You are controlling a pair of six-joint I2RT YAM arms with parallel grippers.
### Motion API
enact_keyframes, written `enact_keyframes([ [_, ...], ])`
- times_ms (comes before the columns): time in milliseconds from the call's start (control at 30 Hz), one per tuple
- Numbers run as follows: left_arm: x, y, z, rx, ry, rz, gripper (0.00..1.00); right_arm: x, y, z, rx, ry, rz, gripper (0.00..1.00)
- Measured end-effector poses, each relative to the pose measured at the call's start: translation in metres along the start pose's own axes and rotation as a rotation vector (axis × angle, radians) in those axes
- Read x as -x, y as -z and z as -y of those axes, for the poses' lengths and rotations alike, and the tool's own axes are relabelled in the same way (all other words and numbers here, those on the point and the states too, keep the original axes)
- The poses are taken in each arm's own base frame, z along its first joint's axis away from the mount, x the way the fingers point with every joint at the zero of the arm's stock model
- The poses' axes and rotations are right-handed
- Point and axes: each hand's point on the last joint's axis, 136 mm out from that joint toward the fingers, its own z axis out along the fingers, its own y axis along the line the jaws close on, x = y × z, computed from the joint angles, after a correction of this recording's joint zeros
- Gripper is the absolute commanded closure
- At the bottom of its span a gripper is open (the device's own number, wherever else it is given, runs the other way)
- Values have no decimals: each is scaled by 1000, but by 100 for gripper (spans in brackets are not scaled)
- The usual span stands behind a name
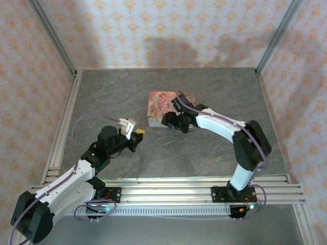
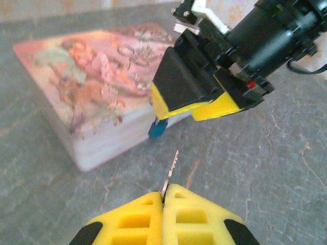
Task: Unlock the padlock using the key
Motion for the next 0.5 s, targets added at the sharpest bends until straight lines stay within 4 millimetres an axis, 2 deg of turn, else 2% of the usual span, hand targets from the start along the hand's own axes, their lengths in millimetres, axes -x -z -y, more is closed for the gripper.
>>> enact_keyframes([
  [200,17,0,6,20,-157,66,100,-3,81,-42,204,-67,109,37],
  [267,19,-2,10,20,-207,63,100,-7,99,-58,283,-89,122,41],
  [367,25,-8,18,17,-277,60,100,-14,107,-81,376,-126,104,50],
  [500,34,-10,30,25,-356,75,100,-27,94,-102,434,-175,33,55],
])
